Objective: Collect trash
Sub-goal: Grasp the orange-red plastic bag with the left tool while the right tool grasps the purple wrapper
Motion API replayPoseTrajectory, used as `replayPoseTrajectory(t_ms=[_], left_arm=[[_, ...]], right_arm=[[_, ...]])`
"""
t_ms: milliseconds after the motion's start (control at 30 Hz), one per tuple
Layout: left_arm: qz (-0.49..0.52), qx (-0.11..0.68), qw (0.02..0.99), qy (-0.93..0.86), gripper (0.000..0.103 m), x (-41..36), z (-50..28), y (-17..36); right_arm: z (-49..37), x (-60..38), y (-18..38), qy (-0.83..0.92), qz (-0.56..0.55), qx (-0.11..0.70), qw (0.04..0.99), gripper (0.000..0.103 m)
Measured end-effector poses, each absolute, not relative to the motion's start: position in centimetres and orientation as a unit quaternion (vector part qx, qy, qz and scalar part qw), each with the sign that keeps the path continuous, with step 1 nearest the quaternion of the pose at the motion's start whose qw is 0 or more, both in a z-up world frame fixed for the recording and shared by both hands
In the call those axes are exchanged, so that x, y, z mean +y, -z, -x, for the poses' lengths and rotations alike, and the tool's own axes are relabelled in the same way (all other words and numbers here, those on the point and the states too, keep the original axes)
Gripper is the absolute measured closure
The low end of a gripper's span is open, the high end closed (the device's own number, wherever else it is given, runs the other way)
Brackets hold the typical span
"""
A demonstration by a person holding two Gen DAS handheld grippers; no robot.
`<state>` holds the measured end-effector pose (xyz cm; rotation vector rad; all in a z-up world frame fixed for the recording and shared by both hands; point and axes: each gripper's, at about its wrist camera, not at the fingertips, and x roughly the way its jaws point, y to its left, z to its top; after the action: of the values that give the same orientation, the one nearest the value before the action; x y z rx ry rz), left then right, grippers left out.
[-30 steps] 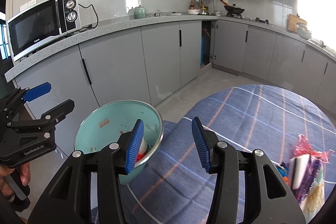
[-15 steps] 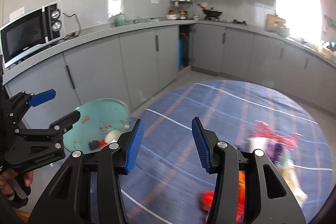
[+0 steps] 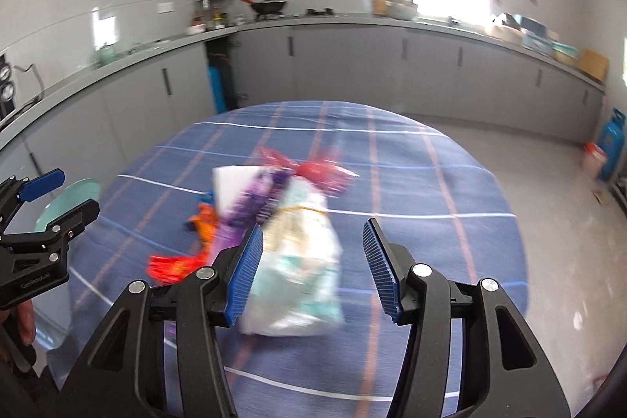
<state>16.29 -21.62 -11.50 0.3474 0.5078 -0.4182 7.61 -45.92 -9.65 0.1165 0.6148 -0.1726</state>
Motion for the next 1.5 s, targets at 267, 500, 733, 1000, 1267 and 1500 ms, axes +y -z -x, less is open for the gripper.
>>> replayPoseTrajectory(t_ms=[267, 500, 733, 1000, 1267, 1500], left_arm=[[-0.201, 0.280, 0.906, 0.247, 0.026, -26.6, -15.8, 14.4], [-0.218, 0.332, 0.883, 0.250, 0.025, -27.9, -16.6, 17.2], [-0.227, 0.346, 0.863, 0.289, 0.058, -28.9, -16.4, 17.9], [-0.210, 0.339, 0.868, 0.294, 0.096, -27.2, -16.8, 16.9], [-0.178, 0.311, 0.899, 0.253, 0.097, -22.7, -16.7, 14.3], [-0.144, 0.311, 0.918, 0.199, 0.097, -18.8, -17.6, 14.1]], right_arm=[[-7.1, -47.7, 10.9, 0.091, -0.076, 0.306, 0.945, 0.045], [-6.8, -47.7, 11.6, 0.081, -0.084, 0.309, 0.944, 0.045], [-6.2, -46.4, 10.9, 0.072, -0.077, 0.297, 0.949, 0.044], [-6.1, -44.3, 10.0, 0.060, -0.074, 0.287, 0.953, 0.039], [-8.0, -40.8, 11.1, 0.020, -0.063, 0.311, 0.948, 0.039], [-10.7, -37.6, 12.8, 0.002, -0.051, 0.350, 0.935, 0.043]])
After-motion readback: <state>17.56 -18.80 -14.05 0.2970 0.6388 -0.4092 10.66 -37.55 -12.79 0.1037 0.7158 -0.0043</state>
